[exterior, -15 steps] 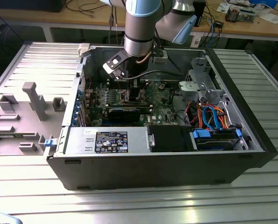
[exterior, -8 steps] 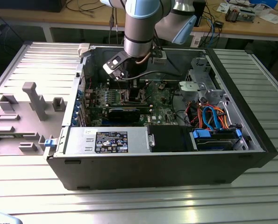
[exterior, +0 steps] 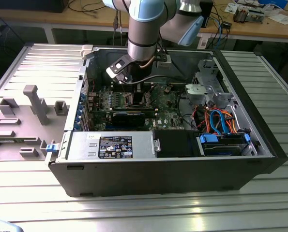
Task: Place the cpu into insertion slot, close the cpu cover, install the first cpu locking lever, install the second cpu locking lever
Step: 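Place the cpu into insertion slot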
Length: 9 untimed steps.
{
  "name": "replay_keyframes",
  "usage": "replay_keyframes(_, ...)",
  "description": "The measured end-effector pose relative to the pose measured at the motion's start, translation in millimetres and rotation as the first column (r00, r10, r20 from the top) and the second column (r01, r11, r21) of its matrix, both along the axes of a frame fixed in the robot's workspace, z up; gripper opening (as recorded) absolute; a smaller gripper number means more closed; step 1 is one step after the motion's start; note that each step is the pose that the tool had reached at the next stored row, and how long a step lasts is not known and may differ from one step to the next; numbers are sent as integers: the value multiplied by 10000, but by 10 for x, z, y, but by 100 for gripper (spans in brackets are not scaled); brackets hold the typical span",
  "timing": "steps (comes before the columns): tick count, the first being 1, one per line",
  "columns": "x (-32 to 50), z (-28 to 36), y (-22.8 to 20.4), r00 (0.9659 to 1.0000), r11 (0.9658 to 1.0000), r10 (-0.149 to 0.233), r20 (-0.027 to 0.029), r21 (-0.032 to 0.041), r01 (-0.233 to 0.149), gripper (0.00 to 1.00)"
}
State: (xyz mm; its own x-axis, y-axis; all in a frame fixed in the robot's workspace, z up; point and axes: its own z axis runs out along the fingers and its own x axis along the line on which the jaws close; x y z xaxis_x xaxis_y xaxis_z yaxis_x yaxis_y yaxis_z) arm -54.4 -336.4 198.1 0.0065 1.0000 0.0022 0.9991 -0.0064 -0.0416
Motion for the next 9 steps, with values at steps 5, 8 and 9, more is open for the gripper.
replay_keyframes(5,0,-5,1,10000,10000,-1,3,5,1,55)
replay_keyframes(8,1,-6,1,10000,10000,-1,2,5,1,61)
replay_keyframes(9,1,-6,1,10000,10000,0,2,4,0,68)
